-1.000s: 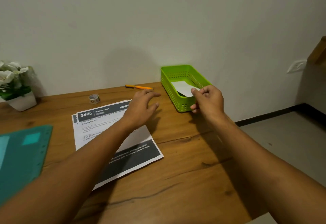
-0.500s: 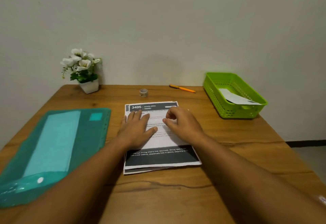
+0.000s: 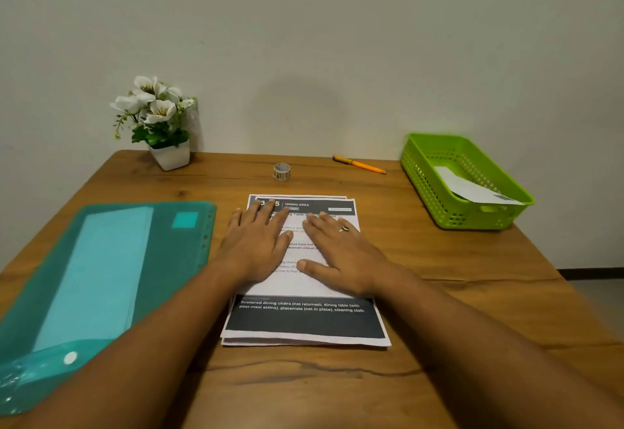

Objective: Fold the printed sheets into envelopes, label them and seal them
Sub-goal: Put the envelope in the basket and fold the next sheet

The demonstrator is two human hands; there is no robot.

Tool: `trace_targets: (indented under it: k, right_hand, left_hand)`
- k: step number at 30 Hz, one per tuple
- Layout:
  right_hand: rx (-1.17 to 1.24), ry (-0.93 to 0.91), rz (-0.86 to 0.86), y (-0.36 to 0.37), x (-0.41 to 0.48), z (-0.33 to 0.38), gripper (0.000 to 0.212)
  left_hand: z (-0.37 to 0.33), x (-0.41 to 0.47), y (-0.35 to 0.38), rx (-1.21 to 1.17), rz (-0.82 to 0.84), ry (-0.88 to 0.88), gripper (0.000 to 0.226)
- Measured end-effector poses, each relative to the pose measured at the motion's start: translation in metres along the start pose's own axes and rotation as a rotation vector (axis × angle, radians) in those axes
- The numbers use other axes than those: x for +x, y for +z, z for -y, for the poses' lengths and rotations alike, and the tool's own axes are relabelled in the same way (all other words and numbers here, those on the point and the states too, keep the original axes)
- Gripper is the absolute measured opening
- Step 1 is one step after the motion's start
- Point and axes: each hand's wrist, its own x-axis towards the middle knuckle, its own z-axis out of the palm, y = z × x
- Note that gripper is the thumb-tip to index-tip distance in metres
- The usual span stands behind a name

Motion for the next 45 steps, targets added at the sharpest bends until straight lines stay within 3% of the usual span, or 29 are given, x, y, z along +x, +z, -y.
trace_targets:
  k: [5, 8, 14, 18, 29, 35, 41, 45]
  right_hand:
    - [0.0, 0.263, 0.007, -0.012, 0.004, -0.047, 0.105]
    - [-0.003, 0.315, -0.003, -0.011, 0.008, -0.054, 0.107]
    - [0.016, 0.331, -0.06, -0.006, 0.009, -0.056, 0.104]
    - [0.104, 0.329, -0.135, -0.006, 0.008, -0.056, 0.104]
    - [0.32, 0.383, -0.253, -0.012, 0.004, -0.056, 0.111]
    - [0.527, 0.458, -0.337, -0.01, -0.001, -0.059, 0.115]
    - [0.55, 0.449, -0.376, -0.01, -0.002, -0.057, 0.118]
    - [0.548, 0.444, -0.41, -0.01, -0.003, -0.056, 0.124]
  left_hand:
    - [0.001, 0.002, 0.002, -0.003, -0.024, -0.001, 0.064]
    - [0.003, 0.005, 0.002, 0.0, -0.012, -0.02, 0.069]
    - [0.017, 0.024, -0.024, -0.043, 0.18, -0.069, 0.11]
    - [0.024, 0.023, -0.011, -0.063, 0.056, -0.05, 0.128]
    - [0.021, 0.021, -0.008, -0.142, -0.036, -0.077, 0.137]
    - [0.013, 0.009, -0.021, -0.353, -0.13, -0.094, 0.131]
    - [0.017, 0.005, -0.021, -0.599, -0.263, -0.16, 0.129]
    - [0.016, 0.003, -0.022, -0.606, -0.31, -0.167, 0.124]
